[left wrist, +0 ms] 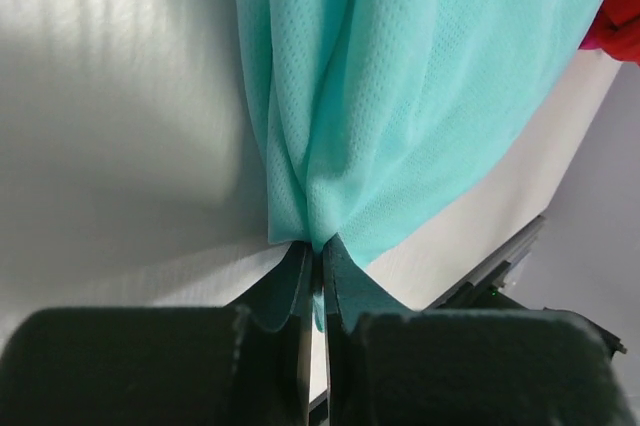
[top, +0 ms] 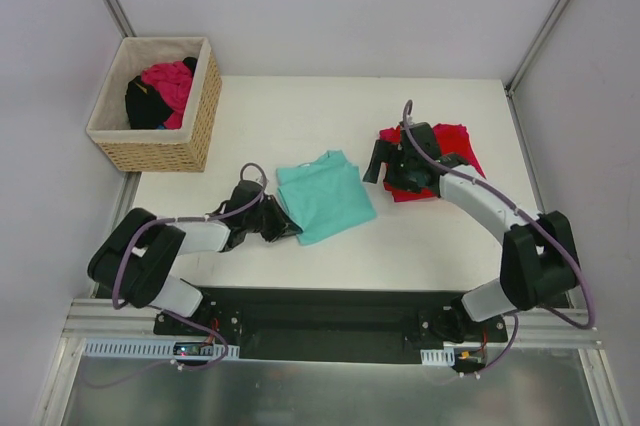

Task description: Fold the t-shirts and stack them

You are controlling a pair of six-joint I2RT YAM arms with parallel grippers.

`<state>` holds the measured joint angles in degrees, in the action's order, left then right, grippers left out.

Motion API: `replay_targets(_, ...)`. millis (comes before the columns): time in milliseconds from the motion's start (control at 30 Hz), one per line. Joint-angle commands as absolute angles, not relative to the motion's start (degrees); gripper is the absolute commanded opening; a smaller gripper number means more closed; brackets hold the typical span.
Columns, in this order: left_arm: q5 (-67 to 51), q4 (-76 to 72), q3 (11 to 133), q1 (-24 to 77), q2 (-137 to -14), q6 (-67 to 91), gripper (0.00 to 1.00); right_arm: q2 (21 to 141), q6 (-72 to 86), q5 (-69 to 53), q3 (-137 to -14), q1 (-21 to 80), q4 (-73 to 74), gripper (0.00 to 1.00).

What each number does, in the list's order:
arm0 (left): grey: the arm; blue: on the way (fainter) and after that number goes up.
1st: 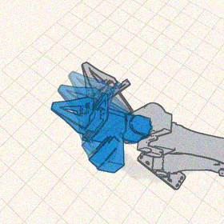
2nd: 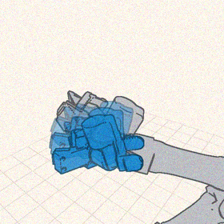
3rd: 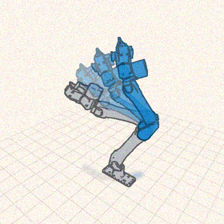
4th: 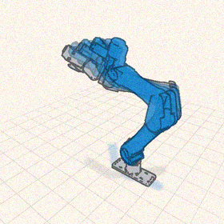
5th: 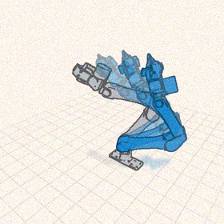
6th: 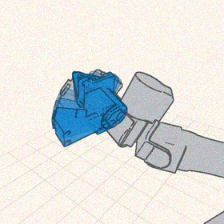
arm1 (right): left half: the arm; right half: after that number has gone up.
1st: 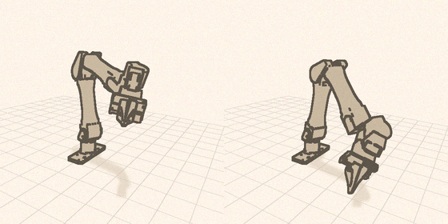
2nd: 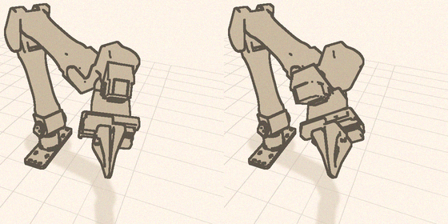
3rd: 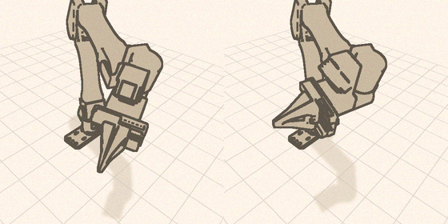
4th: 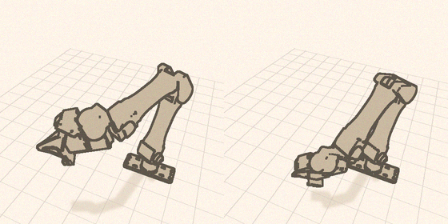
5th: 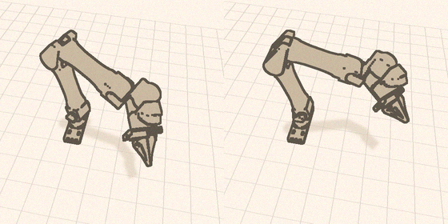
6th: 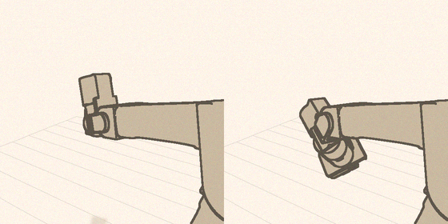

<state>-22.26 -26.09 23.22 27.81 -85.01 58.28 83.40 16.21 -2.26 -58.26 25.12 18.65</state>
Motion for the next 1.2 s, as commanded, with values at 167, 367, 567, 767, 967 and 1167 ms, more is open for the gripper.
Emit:
replay_targets(167,-16.4,-5.3,19.4,24.0,-67.4,53.0,0.0,96.1,16.1,-21.0,-67.3,25.5,6.4,0.97)
replay_targets(367,-16.7,-0.3,17.0,20.0,-61.1,50.6,0.0,103.9,19.2,-30.3,-67.3,25.4,-2.4,0.98)
replay_targets(567,-16.6,-0.3,16.3,19.6,-62.3,50.7,0.0,109.9,20.3,-32.4,-67.1,26.4,-6.2,0.98)
replay_targets(767,-17.0,-0.3,17.8,19.3,-63.2,49.9,0.0,115.3,20.2,-34.8,-70.3,27.7,-6.9,0.98)
replay_targets(967,-17.0,-0.3,17.6,18.9,-63.7,49.6,0.0,118.9,21.5,-35.9,-72.9,29.4,-7.6,0.98)
replay_targets(1167,-17.4,-0.3,17.2,17.9,-63.5,49.4,0.0,121.3,23.4,-36.1,-73.5,31.1,-9.6,0.98)
